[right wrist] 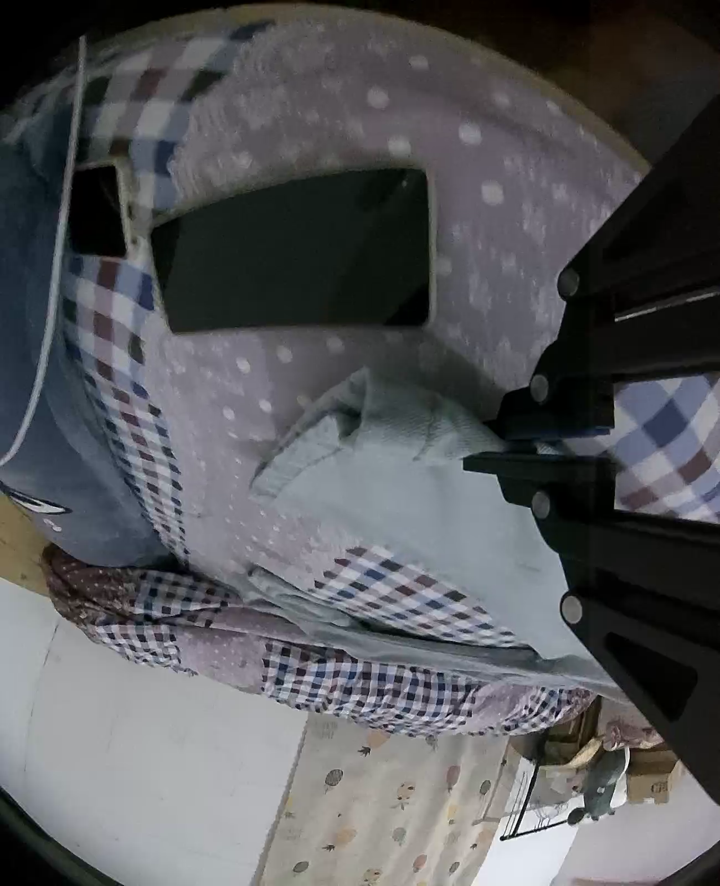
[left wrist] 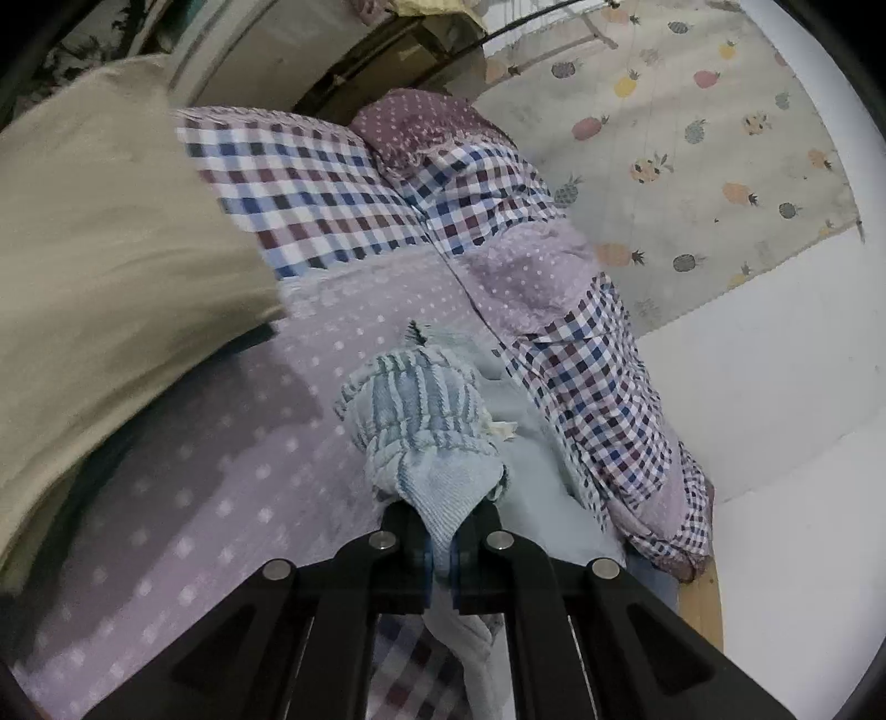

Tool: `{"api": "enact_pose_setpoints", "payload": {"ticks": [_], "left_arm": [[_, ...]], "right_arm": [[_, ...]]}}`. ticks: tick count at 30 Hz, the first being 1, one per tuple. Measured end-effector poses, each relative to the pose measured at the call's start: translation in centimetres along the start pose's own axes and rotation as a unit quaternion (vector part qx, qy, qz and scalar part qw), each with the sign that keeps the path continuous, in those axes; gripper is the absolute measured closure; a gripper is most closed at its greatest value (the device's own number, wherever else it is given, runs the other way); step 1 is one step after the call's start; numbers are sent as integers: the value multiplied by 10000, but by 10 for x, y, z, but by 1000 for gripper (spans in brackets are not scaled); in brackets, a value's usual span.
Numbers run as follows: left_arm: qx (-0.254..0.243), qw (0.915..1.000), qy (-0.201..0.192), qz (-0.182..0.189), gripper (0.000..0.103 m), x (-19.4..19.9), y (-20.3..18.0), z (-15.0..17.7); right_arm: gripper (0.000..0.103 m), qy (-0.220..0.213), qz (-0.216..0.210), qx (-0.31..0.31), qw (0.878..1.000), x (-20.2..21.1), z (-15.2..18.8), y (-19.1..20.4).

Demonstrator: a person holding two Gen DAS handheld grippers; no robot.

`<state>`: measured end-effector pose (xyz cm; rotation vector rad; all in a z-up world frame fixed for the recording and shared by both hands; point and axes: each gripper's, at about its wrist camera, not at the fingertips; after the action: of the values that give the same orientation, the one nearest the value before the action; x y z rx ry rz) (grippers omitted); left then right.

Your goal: Fold clothes

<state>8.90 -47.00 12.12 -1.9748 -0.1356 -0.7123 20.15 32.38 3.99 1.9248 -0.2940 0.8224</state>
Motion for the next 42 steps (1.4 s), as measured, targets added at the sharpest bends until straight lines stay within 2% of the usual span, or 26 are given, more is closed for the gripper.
{"api": "enact_pose_setpoints", "payload": {"ticks": [8, 12, 17, 23, 25, 26, 27, 29, 32, 38, 42], "left_arm": [[102, 9999, -54, -18, 101, 79, 26, 52], [324, 9994, -95, 3, 101, 112, 48, 83], [93, 9992, 1, -384, 101, 113, 74, 110], [330, 9965, 182, -740, 99, 99, 99, 122], [341, 9952, 248, -880, 91, 100, 104, 126], [332, 9944, 264, -971, 85, 102, 106, 128], [314, 9940, 253, -1018, 81, 105, 107, 128], [244, 9937, 73, -1093, 52, 120, 110, 129], [223, 9945, -321, -974, 32, 148, 111, 128], [-180, 9942, -808, -683, 24, 173, 84, 120], [-478, 9946, -836, -376, 21, 160, 48, 121]], "right_arm": [[101, -138, 17, 180, 9997, 37, -18, -6], [101, -142, 62, 165, 9997, 53, -21, -17], [100, 172, 335, 119, 9992, 40, -17, -30], [96, 152, 797, -29, 9967, 47, -6, -39], [94, 25, 820, -18, 9966, 60, -7, -37], [87, -42, 813, -19, 9967, 67, -7, -35], [75, -129, 798, -21, 9967, 73, -6, -33], [62, -308, 704, 2, 9970, 84, -5, -26], [59, -525, 535, 61, 9972, 97, -3, -12], [54, -373, 160, 476, 9980, 79, 15, 26], [43, -190, 58, 853, 9962, 61, 31, 50]]}}
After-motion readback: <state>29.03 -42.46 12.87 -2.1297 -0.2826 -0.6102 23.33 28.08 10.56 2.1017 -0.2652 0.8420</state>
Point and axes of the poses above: each gripper's, at about its wrist camera, not at the fingertips, and x roughly against the way its jaws point, y to its left, z to its underside, and after that the axes turned 1 degree about x, right-handed
